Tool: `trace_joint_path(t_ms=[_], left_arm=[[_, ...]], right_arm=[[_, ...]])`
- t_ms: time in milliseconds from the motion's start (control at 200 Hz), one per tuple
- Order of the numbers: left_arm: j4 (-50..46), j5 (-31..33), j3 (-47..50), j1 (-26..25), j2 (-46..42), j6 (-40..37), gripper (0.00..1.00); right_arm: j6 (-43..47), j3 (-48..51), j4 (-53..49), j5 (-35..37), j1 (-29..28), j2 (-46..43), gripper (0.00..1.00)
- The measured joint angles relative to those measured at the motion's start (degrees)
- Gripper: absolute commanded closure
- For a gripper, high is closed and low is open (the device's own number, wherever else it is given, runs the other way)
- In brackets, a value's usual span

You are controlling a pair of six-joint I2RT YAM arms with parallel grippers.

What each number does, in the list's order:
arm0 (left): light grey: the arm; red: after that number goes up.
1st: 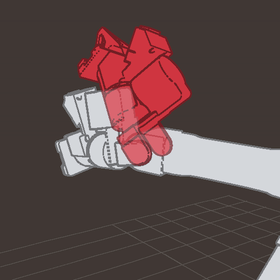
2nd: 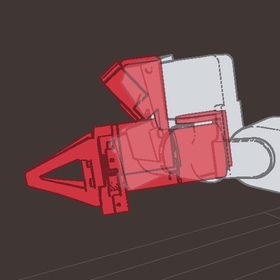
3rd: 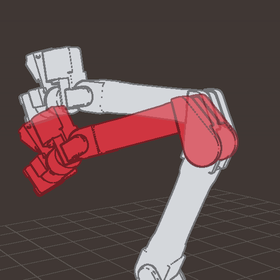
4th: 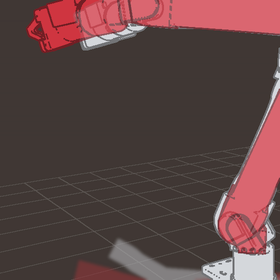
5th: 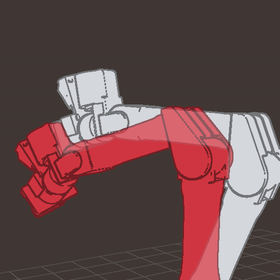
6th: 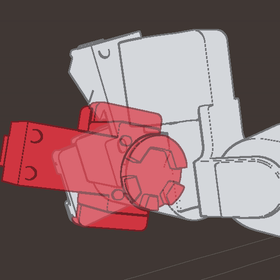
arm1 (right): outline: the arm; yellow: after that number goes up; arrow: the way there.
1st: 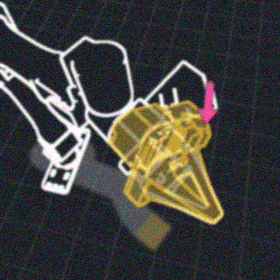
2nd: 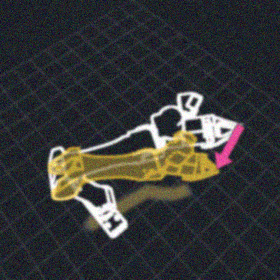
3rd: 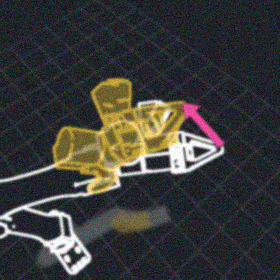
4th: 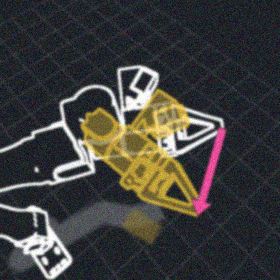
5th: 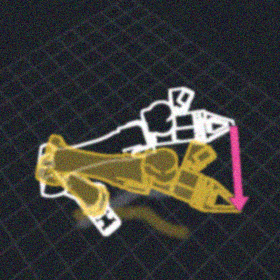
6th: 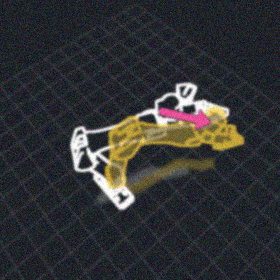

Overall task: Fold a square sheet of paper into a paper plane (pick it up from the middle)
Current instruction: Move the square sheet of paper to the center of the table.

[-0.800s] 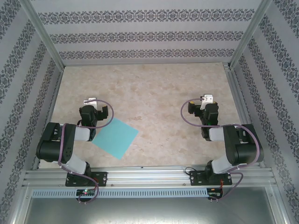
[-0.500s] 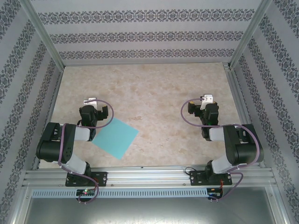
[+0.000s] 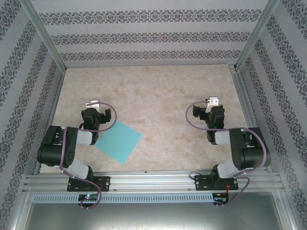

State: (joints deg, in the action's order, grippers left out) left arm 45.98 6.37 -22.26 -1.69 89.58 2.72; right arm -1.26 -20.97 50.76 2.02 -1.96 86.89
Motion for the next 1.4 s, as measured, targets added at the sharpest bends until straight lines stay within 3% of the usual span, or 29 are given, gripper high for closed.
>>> trace_joint_path(t_ms=[1114,1259,1399], left_arm=[[-0.1,-0.3,0.0,0.0,-0.3,0.0,0.00],[-11.4,-0.4,-2.6,0.0,-9.3,0.5,0.00],[-25.0,-0.3,-9.7,0.0,-20.0,5.8,0.00]], right_arm=[[0.0,0.0,-0.2,-0.2,1.1,0.0,0.02],[0.6,-0.1,-3.7,-0.2,-0.1,-3.9,0.02],[-1.7,-6.4,-21.7,-0.2,-0.6,-13.9,0.02]])
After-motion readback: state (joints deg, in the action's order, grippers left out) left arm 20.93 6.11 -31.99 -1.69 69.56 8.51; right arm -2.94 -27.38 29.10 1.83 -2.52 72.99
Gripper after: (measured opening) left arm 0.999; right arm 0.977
